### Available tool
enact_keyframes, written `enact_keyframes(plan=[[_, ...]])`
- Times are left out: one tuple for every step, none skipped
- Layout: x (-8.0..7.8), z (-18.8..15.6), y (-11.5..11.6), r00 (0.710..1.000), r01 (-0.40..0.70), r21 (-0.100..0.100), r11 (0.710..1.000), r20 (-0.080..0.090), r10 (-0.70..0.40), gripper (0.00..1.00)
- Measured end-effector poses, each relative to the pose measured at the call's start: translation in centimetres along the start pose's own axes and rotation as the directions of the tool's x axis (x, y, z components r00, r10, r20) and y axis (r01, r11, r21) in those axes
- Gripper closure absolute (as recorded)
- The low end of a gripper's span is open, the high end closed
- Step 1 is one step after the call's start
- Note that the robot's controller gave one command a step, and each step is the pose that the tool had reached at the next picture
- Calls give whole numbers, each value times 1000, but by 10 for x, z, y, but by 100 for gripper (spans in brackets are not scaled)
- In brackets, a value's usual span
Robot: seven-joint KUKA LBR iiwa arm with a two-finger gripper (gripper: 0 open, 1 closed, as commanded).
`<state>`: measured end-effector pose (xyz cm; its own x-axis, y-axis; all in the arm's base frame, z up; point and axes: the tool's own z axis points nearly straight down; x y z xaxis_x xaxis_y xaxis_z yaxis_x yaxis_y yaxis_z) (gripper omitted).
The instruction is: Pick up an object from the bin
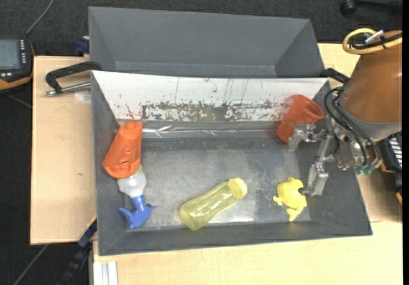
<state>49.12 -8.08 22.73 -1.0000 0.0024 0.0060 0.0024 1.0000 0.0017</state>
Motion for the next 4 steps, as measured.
enact_keyframes(plan=[[-2,-5,1,1000,3,2,1000,9,-3,0],[-3,45,-11,992,126,2,992,9,-126,0],[-10,62,78,983,183,2,983,8,-183,0],[-7,73,41,931,365,3,931,9,-365,0]])
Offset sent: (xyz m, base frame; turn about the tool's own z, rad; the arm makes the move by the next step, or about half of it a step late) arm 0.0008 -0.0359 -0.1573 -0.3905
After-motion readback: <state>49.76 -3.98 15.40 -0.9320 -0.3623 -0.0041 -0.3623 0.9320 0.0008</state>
